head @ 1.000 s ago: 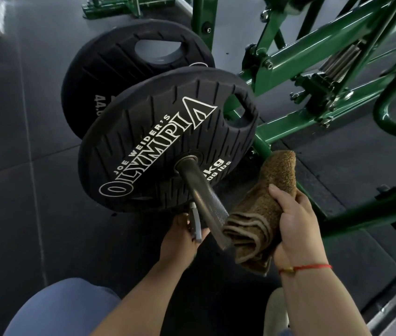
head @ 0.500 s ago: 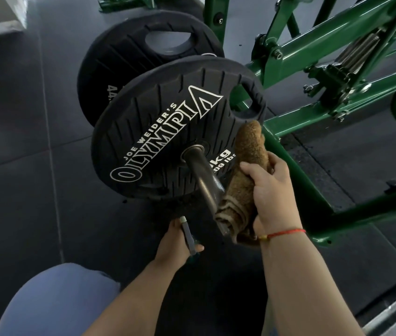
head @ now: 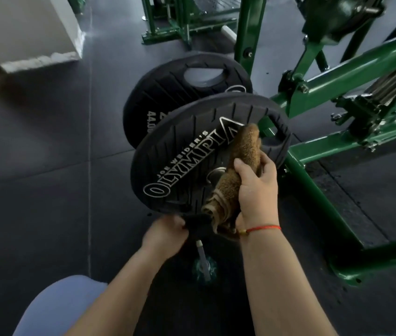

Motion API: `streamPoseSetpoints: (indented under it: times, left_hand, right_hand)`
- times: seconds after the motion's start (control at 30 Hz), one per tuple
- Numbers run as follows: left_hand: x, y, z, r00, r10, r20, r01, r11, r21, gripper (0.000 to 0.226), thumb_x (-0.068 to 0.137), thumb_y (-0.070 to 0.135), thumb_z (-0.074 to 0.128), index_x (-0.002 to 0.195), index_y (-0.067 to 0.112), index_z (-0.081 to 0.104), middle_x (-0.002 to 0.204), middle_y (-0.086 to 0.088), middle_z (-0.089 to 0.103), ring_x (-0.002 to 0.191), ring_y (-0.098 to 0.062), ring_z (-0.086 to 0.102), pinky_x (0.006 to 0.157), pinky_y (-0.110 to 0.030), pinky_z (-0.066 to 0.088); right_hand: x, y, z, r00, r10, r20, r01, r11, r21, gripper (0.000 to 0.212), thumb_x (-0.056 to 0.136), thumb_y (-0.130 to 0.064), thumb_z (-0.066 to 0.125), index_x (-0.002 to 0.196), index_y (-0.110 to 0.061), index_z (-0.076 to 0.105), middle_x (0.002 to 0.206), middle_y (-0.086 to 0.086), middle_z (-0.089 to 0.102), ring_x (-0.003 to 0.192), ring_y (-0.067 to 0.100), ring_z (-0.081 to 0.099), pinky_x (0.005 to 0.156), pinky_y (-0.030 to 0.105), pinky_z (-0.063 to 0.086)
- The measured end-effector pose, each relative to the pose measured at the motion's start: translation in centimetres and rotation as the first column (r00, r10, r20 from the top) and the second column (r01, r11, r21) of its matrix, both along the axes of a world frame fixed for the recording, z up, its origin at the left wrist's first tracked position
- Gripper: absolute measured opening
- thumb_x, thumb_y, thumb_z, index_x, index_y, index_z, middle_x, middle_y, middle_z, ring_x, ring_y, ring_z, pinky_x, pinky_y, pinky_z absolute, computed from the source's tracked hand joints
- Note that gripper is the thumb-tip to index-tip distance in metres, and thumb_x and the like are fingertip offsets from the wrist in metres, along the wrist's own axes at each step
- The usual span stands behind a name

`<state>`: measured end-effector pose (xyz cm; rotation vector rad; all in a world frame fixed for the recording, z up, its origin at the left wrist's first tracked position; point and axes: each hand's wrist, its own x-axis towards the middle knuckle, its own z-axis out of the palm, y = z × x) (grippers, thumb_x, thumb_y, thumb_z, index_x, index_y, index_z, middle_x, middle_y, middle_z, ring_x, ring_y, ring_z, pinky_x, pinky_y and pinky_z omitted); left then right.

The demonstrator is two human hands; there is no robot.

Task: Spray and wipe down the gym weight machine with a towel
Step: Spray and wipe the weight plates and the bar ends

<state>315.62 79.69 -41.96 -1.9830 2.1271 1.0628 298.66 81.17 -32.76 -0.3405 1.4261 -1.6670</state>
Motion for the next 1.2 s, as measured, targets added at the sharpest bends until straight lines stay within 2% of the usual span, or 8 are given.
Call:
streamPoseSetpoints:
  times: [0.07,0.13,0.27,0.43,0.67,0.87,1.0,1.2]
  left_hand:
    - [1.0,-1.1,4.8,0.981,0.12,-0.152,-0.165,0.931,-0.326,0.009,0.091,0.022,0.068,0.097,0.024,0.074,0.091,0.004,0.071,0.086,-0.019,0.066,0.078,-0.035,0.055]
    - [1.8,-1.9,9.6,0.97,0.021,-0.242,-0.176,0.748,-0.64,0.019,0.084,0.017,0.077,0.103,0.022,0.075,0.089,0.006,0.068,0.08,-0.015,0.064,0.073,-0.031,0.052]
    - [2.3,-4.5,14.8,0.99,-0.09,-0.111,-0.053,0.489,-0.871,0.046,0.085,0.016,0.078,0.129,0.01,0.067,0.11,-0.005,0.067,0.1,-0.025,0.064,0.088,-0.04,0.054]
    - [0.2,-8.0,16.5,0.984,-0.179,-0.001,0.133,0.734,-0.666,0.06,0.101,0.036,0.058,0.156,0.024,0.038,0.153,0.0,0.047,0.14,-0.024,0.042,0.111,-0.037,0.035]
    - [-0.6,-9.2,16.1,0.976,-0.213,0.037,0.18,0.708,-0.682,0.051,0.103,0.028,0.056,0.153,0.027,0.044,0.148,0.01,0.052,0.127,-0.016,0.055,0.089,-0.02,0.04]
    - [-1.1,-9.8,16.7,0.976,-0.215,0.042,0.183,0.698,-0.692,0.046,0.101,0.027,0.06,0.146,0.027,0.053,0.135,0.011,0.061,0.112,-0.013,0.06,0.08,-0.02,0.038]
    - [-1.5,-10.3,17.4,0.971,-0.239,0.025,0.198,0.737,-0.646,0.047,0.1,0.027,0.06,0.147,0.027,0.052,0.134,0.012,0.059,0.1,-0.006,0.055,0.078,-0.021,0.037]
    - [-3.7,-11.8,18.2,0.954,-0.295,0.058,0.266,0.736,-0.622,0.048,0.1,0.028,0.061,0.147,0.03,0.051,0.132,0.014,0.056,0.102,-0.003,0.048,0.081,-0.021,0.035]
  right_hand:
    - [0.4,-0.7,0.7,0.993,-0.099,-0.066,0.096,0.994,-0.058,0.041,0.083,-0.036,0.071,0.118,-0.047,0.055,0.129,0.0,0.059,0.115,0.024,0.063,0.098,0.053,0.053]
    - [0.3,-1.3,1.4,0.976,-0.2,-0.085,0.189,0.974,-0.122,0.045,0.081,-0.044,0.07,0.124,-0.044,0.056,0.13,-0.001,0.06,0.116,0.02,0.063,0.1,0.05,0.053]
    - [-0.5,-3.7,2.7,0.931,-0.259,-0.257,0.217,0.959,-0.181,0.059,0.09,-0.041,0.067,0.145,-0.038,0.046,0.141,0.003,0.046,0.126,0.02,0.053,0.111,0.048,0.044]
    - [1.3,-6.6,2.0,0.663,-0.172,-0.729,0.143,0.985,-0.102,0.072,0.093,-0.008,0.064,0.155,-0.028,0.036,0.158,0.018,0.021,0.143,0.033,0.03,0.113,0.025,0.018]
    - [-0.1,-4.7,-2.2,0.464,-0.039,-0.885,0.116,0.993,0.017,0.068,0.085,-0.004,0.068,0.146,-0.024,0.048,0.154,0.015,0.031,0.136,0.035,0.039,0.098,0.043,0.046]
    - [-2.8,-2.7,-2.6,0.67,0.31,-0.674,-0.128,0.943,0.306,0.056,0.08,-0.015,0.067,0.133,-0.028,0.06,0.131,0.002,0.049,0.113,0.024,0.056,0.088,0.029,0.046]
    - [-4.9,-2.5,-0.4,0.896,0.096,-0.435,-0.024,0.986,0.168,0.045,0.072,-0.022,0.073,0.114,-0.037,0.064,0.119,0.008,0.062,0.102,0.024,0.062,0.095,0.042,0.053]
    - [-6.8,-3.6,2.3,0.938,-0.126,-0.324,0.143,0.989,0.027,0.053,0.089,-0.028,0.071,0.139,-0.031,0.051,0.133,0.003,0.047,0.117,0.022,0.054,0.104,0.044,0.047]
